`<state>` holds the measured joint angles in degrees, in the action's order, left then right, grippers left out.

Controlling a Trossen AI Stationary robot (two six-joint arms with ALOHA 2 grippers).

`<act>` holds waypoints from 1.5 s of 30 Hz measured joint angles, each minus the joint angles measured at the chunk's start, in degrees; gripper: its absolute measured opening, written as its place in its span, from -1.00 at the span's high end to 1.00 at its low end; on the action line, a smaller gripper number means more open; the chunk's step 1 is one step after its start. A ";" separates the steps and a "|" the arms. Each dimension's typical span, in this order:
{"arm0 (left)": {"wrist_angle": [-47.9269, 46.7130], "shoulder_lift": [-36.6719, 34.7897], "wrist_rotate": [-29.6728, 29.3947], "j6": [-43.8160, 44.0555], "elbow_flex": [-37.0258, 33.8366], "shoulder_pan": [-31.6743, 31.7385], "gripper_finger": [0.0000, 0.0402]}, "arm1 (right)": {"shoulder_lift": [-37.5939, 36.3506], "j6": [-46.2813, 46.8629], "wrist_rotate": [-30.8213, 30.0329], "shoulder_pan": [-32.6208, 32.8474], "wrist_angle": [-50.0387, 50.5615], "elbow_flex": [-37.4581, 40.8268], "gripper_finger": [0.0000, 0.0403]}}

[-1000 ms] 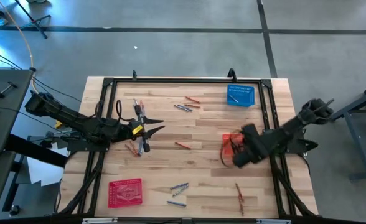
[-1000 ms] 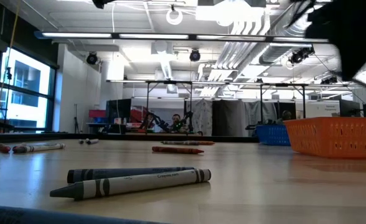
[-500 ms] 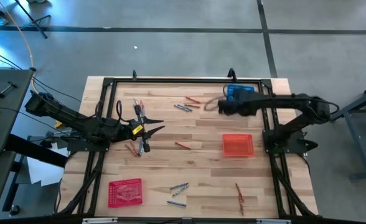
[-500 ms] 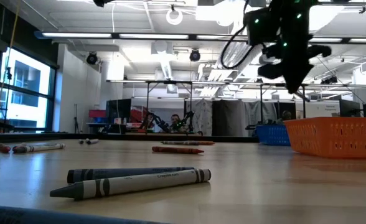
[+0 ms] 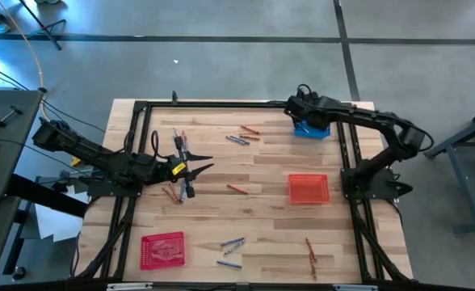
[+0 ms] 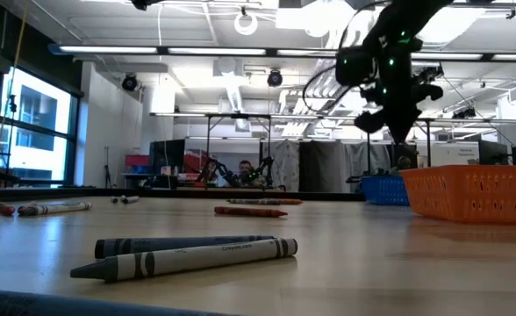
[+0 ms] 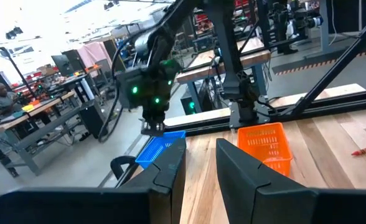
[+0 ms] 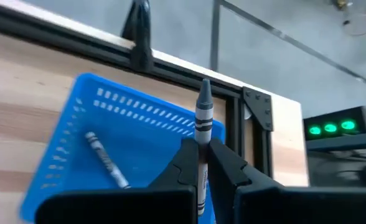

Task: Sort crayons
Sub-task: Put the gray crayon into the blue bin

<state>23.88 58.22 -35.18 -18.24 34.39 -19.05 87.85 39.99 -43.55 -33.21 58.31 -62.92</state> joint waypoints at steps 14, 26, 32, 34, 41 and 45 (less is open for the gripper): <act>-2.46 0.00 0.00 1.23 0.00 3.80 0.62 | 12.01 -5.75 -0.56 -0.81 -1.00 0.00 0.99; -2.47 0.00 0.00 1.71 0.00 4.53 0.62 | 12.18 -5.51 2.83 -0.84 -4.64 0.00 0.99; -2.47 0.00 0.00 1.73 0.00 4.53 0.62 | 12.18 -5.52 4.59 -0.84 -4.68 0.00 0.99; -2.47 0.00 0.00 1.73 0.00 4.53 0.62 | 12.18 -5.53 4.59 -0.84 -4.68 0.00 0.99; -2.47 0.00 0.00 1.73 0.00 4.53 0.62 | 12.18 -5.99 6.28 -0.84 -4.71 0.00 0.91; -2.46 0.00 0.00 1.75 0.00 4.53 0.62 | 12.18 -5.97 6.53 -0.84 -4.79 0.00 0.81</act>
<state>21.42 58.22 -35.18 -16.49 34.39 -14.52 100.03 34.01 -37.01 -34.04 53.52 -62.92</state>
